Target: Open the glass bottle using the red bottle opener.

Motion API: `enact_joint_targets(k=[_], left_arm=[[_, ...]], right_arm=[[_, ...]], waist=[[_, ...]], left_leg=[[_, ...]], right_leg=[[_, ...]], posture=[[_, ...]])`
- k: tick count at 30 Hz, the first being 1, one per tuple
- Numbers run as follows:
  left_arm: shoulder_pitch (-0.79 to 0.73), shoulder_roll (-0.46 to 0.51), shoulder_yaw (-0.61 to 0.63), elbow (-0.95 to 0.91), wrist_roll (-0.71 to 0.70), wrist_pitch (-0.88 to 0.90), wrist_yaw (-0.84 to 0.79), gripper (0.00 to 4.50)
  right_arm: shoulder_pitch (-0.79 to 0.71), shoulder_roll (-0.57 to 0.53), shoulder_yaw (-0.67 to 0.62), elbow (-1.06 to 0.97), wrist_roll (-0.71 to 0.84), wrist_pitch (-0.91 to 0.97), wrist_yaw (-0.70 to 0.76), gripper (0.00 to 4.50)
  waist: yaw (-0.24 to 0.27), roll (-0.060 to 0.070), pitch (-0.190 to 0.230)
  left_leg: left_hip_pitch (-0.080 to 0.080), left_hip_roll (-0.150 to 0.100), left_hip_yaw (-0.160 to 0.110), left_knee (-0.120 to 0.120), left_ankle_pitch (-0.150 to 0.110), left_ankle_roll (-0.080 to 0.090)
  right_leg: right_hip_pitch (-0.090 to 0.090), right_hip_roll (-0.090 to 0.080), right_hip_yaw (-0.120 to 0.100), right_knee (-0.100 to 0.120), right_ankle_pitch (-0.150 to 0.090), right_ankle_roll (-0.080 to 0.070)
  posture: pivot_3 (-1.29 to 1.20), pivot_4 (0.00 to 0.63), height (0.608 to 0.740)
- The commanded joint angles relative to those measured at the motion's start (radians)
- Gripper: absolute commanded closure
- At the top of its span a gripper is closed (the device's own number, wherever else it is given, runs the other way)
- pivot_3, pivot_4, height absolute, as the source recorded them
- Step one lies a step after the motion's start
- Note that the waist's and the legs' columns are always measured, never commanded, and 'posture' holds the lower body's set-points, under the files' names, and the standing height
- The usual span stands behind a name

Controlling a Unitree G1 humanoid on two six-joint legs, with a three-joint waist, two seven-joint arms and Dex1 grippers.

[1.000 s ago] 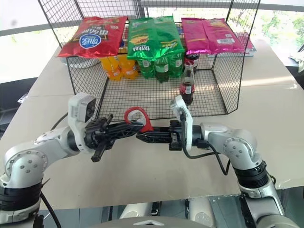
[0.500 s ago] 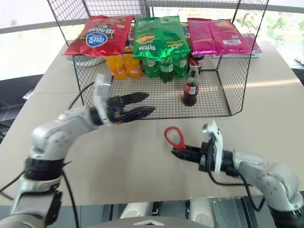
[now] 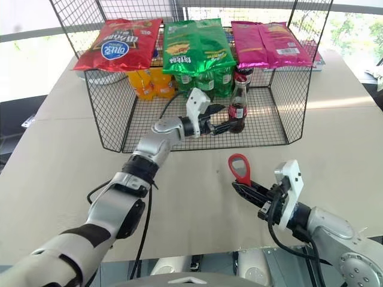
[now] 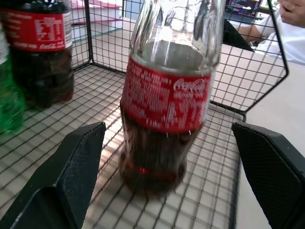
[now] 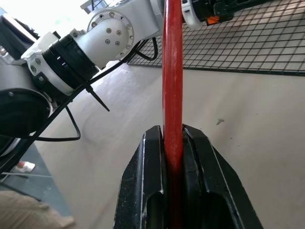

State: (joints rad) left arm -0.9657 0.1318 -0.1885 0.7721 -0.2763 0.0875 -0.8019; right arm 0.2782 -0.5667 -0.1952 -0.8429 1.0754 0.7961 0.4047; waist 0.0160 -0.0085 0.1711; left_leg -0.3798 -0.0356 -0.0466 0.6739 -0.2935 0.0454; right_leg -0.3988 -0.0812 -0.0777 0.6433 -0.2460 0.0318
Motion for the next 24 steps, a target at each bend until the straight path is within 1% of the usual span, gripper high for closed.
enact_joint_targets(k=[1, 5, 6, 7, 8, 10, 11, 13, 16, 17, 19, 20, 22, 23, 24], left_arm=[[-0.065, -0.041, 0.046, 0.082, 0.023, -0.073, 0.012, 0.10], [-0.130, -0.087, 0.078, 0.205, 0.057, -0.127, 0.054, 0.10], [-0.143, -0.097, 0.085, 0.233, 0.065, -0.141, 0.061, 0.33], [-0.151, -0.104, 0.087, 0.253, 0.074, -0.153, 0.055, 0.66], [-0.155, -0.111, 0.093, 0.266, 0.078, -0.164, 0.053, 0.86], [-0.159, -0.119, 0.105, 0.282, 0.085, -0.182, 0.049, 1.73], [-0.158, -0.120, 0.111, 0.285, 0.087, -0.188, 0.046, 1.80], [-0.148, -0.116, 0.117, 0.275, 0.096, -0.205, 0.028, 1.80], [-0.104, -0.090, 0.120, 0.201, 0.091, -0.208, -0.040, 1.80], [-0.084, -0.081, 0.124, 0.154, 0.075, -0.192, -0.073, 1.80], [0.004, -0.038, 0.121, -0.058, 0.016, -0.093, -0.163, 1.80], [0.079, 0.009, 0.114, -0.238, -0.034, -0.002, -0.210, 1.80], [0.194, 0.083, 0.108, -0.504, -0.108, 0.146, -0.251, 1.80], [0.277, 0.149, 0.110, -0.660, -0.142, 0.218, -0.266, 1.80], [0.331, 0.193, 0.112, -0.763, -0.164, 0.268, -0.269, 1.80]], right_arm=[[0.016, -0.008, -0.015, -0.051, 0.010, -0.038, -0.012, 4.50], [0.031, -0.010, -0.007, -0.065, 0.010, -0.054, -0.031, 4.50], [0.034, -0.011, -0.006, -0.068, 0.011, -0.056, -0.036, 4.50], [0.036, -0.012, -0.006, -0.070, 0.012, -0.058, -0.040, 4.50], [0.040, -0.016, -0.008, -0.071, 0.011, -0.061, -0.040, 4.50], [0.048, -0.023, -0.013, -0.072, 0.013, -0.068, -0.038, 4.50], [0.050, -0.026, -0.014, -0.072, 0.012, -0.071, -0.039, 4.50], [0.052, -0.033, -0.017, -0.071, 0.010, -0.077, -0.039, 4.50], [0.041, -0.045, -0.011, -0.066, -0.015, -0.091, -0.033, 4.50], [0.038, -0.048, -0.008, -0.066, -0.029, -0.099, -0.028, 4.50], [0.030, -0.048, -0.007, -0.065, -0.058, -0.120, -0.020, 4.50], [0.024, -0.049, -0.009, -0.061, -0.073, -0.131, -0.017, 4.50], [0.018, -0.051, -0.013, -0.055, -0.090, -0.146, -0.010, 4.50], [0.009, -0.054, -0.012, -0.045, -0.098, -0.150, -0.005, 4.50], [0.004, -0.056, -0.012, -0.039, -0.104, -0.153, 0.000, 4.50]], waist=[[0.000, 0.000, 0.000], [-0.001, -0.001, 0.000], [-0.001, -0.001, 0.000], [-0.001, -0.001, 0.000], [-0.001, -0.001, 0.000], [-0.001, -0.001, 0.000], [-0.001, -0.001, 0.000], [-0.001, -0.001, 0.000], [-0.002, -0.001, 0.000], [-0.004, -0.001, 0.000], [-0.009, 0.000, 0.000], [-0.010, 0.000, 0.000], [-0.021, 0.000, 0.000], [-0.022, 0.000, 0.000], [-0.029, 0.000, 0.000]], left_leg=[[0.000, 0.000, 0.000, 0.000, 0.000, 0.000], [0.000, 0.000, 0.000, 0.001, 0.000, 0.000], [0.000, 0.000, 0.000, 0.002, 0.000, 0.001], [0.000, 0.000, 0.000, 0.002, 0.000, 0.001], [0.000, 0.000, 0.000, 0.002, 0.000, 0.001], [0.000, 0.000, 0.000, 0.002, 0.000, 0.001], [0.000, 0.000, 0.001, 0.002, 0.000, 0.001], [0.000, 0.000, 0.000, 0.003, 0.000, 0.001], [0.000, 0.000, 0.001, 0.005, 0.000, 0.001], [0.000, 0.000, 0.001, 0.005, 0.000, 0.001], [0.000, 0.000, 0.001, 0.005, 0.000, 0.001], [0.000, 0.001, 0.001, 0.005, 0.000, 0.001], [0.000, 0.002, 0.001, 0.005, 0.000, 0.000], [-0.001, 0.003, 0.001, 0.004, 0.000, 0.000], [-0.001, 0.004, 0.001, 0.004, 0.000, 0.000]], right_leg=[[0.000, 0.000, 0.000, 0.000, 0.000, 0.000], [0.000, 0.000, 0.000, 0.001, 0.000, 0.001], [0.000, 0.000, -0.001, 0.001, 0.000, 0.001], [0.000, 0.000, -0.002, 0.001, 0.001, 0.001], [0.000, 0.000, -0.002, 0.001, 0.001, 0.001], [0.000, 0.000, -0.003, 0.001, 0.001, 0.001], [0.000, 0.000, -0.003, 0.001, 0.001, 0.001], [0.000, 0.000, -0.003, 0.002, 0.001, 0.001], [0.000, 0.000, -0.003, 0.002, 0.001, 0.002], [0.000, 0.000, -0.003, 0.003, 0.001, 0.002], [0.000, 0.000, -0.002, 0.003, 0.001, 0.002], [0.000, 0.001, 0.001, 0.003, 0.001, 0.002], [-0.001, 0.002, 0.004, 0.003, 0.001, 0.001], [-0.002, 0.002, 0.005, 0.003, 0.001, 0.001], [-0.002, 0.000, 0.005, 0.003, 0.001, 0.001]], posture=[[0.00, 0.150, 0.740], [0.00, 0.150, 0.740], [0.00, 0.150, 0.740], [0.00, 0.150, 0.740], [0.00, 0.150, 0.740], [0.00, 0.150, 0.740], [0.00, 0.150, 0.740], [0.00, 0.150, 0.740], [0.00, 0.150, 0.740], [0.00, 0.150, 0.740], [0.00, 0.150, 0.740], [0.00, 0.150, 0.740], [0.00, 0.150, 0.740], [0.00, 0.150, 0.740], [0.00, 0.150, 0.740]])
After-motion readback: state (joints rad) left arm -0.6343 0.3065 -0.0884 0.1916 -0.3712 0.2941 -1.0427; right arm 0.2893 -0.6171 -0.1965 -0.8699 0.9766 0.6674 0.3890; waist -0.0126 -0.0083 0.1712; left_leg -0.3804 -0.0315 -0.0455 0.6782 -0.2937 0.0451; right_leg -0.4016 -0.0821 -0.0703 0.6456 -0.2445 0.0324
